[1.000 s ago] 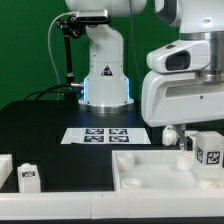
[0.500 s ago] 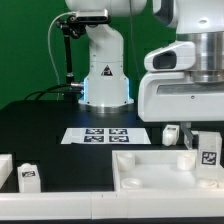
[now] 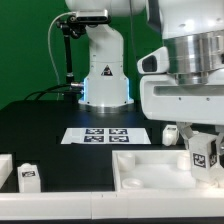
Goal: Assemble one leg
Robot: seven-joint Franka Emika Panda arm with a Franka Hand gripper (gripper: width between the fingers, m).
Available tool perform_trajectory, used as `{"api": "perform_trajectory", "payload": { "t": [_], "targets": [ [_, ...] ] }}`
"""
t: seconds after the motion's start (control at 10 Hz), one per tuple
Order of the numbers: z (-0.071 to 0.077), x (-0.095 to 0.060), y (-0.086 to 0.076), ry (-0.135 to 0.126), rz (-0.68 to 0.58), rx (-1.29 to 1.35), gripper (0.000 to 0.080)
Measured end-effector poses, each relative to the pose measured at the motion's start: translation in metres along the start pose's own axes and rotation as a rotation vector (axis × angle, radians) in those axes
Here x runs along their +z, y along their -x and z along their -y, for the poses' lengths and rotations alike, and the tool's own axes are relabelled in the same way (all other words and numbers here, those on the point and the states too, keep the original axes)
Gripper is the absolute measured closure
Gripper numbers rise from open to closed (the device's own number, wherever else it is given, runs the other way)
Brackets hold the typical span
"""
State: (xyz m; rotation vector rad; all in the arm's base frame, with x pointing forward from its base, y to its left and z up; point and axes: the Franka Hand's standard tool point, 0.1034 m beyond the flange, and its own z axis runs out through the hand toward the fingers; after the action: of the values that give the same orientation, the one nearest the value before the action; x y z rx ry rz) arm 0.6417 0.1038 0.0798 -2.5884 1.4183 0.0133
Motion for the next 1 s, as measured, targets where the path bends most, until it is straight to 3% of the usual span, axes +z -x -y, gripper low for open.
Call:
{"api": "perform_trajectory", "payload": {
  "t": [0.3, 0.6, 0.7, 0.8, 0.9, 1.0],
  "targets": [
    [0.003, 0.001, 0.008, -0.012, 0.027, 0.319, 0.0509],
    [0.004, 0.003, 0.012, -0.009, 0.028, 0.338, 0.0509],
    [0.003, 0.003, 0.011, -0.007, 0.022, 0.242, 0.0425],
    [0.002, 0.002, 0.009, -0.006, 0.016, 0.045, 0.0291],
    [0.002, 0.002, 0.009, 0.000, 0.009, -0.150, 0.0291],
    [0.001, 0.003, 0.011, 0.013, 0.000, -0.298, 0.0179]
  ]
}}
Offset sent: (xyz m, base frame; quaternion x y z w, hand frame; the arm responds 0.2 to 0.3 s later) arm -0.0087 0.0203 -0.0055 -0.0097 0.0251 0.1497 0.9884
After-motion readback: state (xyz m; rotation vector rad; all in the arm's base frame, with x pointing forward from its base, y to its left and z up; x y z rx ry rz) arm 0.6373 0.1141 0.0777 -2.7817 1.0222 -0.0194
